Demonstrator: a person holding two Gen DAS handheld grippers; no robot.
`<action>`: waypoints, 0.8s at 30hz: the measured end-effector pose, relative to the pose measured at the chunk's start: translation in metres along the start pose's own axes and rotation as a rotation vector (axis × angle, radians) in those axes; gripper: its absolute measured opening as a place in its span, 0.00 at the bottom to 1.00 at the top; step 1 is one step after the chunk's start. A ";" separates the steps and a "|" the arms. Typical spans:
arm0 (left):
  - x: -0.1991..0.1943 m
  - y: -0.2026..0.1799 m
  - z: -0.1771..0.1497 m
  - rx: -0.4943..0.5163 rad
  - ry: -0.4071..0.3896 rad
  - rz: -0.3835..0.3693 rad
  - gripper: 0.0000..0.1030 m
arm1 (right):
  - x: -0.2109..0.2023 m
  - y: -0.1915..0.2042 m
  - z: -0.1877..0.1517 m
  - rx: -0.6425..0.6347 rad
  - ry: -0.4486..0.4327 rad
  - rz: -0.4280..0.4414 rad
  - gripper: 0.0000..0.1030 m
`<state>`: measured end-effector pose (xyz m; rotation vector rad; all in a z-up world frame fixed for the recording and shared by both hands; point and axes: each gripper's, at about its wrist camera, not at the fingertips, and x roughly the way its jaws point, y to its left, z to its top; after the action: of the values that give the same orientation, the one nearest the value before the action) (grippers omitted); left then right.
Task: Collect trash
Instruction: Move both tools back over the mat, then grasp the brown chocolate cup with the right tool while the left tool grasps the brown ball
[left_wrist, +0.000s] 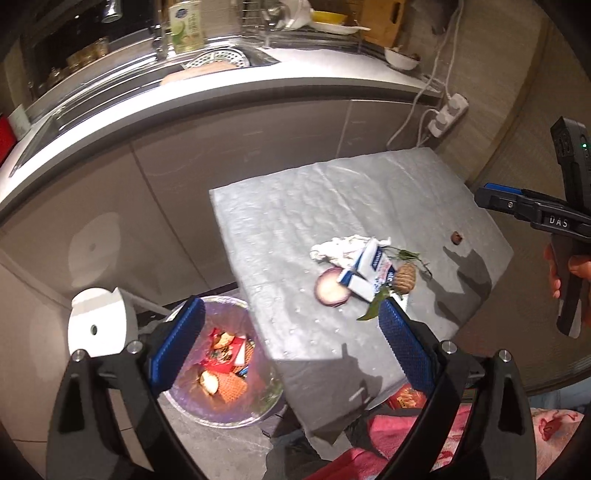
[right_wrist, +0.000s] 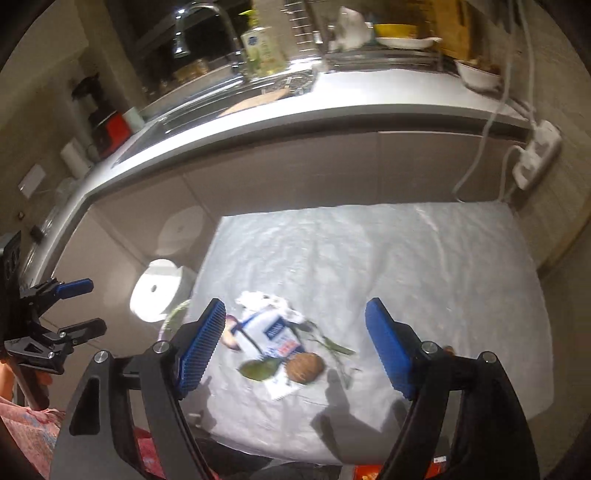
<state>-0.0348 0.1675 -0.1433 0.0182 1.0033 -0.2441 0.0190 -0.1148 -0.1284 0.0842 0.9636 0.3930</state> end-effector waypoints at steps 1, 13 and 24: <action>0.007 -0.010 0.004 0.014 0.005 -0.008 0.88 | -0.002 -0.012 -0.004 0.021 0.002 -0.015 0.76; 0.076 -0.088 0.021 0.097 0.107 -0.042 0.88 | 0.020 -0.099 -0.038 -0.046 0.066 -0.118 0.76; 0.078 -0.094 0.019 0.065 0.128 0.041 0.88 | 0.102 -0.117 -0.055 -0.203 0.206 -0.109 0.52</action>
<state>0.0010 0.0583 -0.1890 0.1146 1.1206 -0.2405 0.0597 -0.1917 -0.2679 -0.1961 1.1207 0.4022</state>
